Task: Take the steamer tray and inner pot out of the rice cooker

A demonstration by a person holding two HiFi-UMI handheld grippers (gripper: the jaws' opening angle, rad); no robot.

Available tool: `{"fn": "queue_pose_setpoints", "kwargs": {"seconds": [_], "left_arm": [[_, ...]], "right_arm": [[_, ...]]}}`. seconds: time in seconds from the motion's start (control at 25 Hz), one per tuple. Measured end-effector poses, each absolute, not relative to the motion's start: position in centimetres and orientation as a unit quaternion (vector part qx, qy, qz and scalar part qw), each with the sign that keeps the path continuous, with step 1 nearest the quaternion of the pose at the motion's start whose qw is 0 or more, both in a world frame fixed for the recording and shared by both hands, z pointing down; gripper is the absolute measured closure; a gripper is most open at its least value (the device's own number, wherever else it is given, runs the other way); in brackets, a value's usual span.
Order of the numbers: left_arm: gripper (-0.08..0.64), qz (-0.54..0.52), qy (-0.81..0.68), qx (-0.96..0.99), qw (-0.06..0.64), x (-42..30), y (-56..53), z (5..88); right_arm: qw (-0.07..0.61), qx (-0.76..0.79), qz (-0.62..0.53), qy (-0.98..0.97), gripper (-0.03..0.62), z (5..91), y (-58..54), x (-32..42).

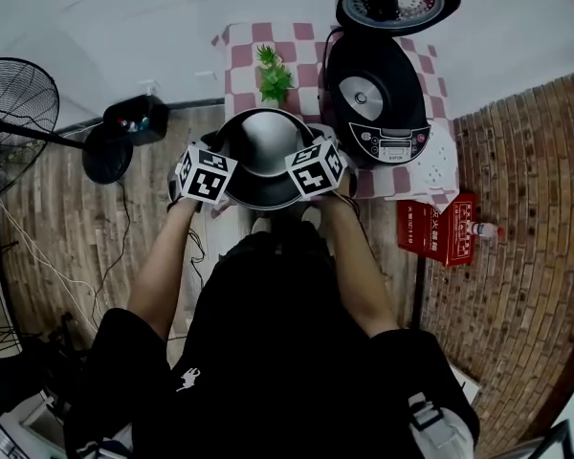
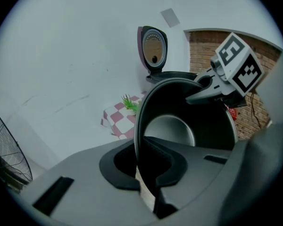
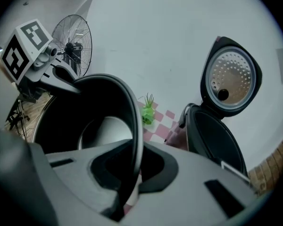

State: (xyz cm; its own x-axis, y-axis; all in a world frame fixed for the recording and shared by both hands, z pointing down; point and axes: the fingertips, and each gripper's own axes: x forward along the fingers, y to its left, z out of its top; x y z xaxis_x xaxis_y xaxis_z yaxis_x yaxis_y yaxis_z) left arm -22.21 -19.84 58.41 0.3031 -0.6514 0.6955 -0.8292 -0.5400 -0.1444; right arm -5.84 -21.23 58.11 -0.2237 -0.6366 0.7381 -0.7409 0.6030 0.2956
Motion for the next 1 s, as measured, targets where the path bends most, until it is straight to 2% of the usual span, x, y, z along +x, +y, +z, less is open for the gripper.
{"fn": "queue_pose_setpoints", "kwargs": {"seconds": [0.28, 0.52, 0.72, 1.0], "left_arm": [[0.548, 0.374, -0.447, 0.802, 0.128, -21.4, -21.7, 59.2], [0.549, 0.382, -0.434, 0.805, 0.134, -21.1, -22.6, 59.7], [0.546, 0.387, -0.425, 0.805, 0.146, -21.4, -23.2, 60.3], [0.543, 0.399, -0.421, 0.800, 0.154, -20.9, -24.6, 61.1]], "right_arm": [[0.459, 0.430, 0.087, -0.773, 0.577, 59.6, -22.1, -5.1], [0.485, 0.432, 0.054, -0.759, 0.566, 60.0, -22.5, -5.0], [0.455, 0.467, 0.019, -0.759, 0.492, 57.5, -22.6, -5.4], [0.405, 0.498, 0.007, -0.767, 0.490, 54.5, -22.4, -5.6]]}}
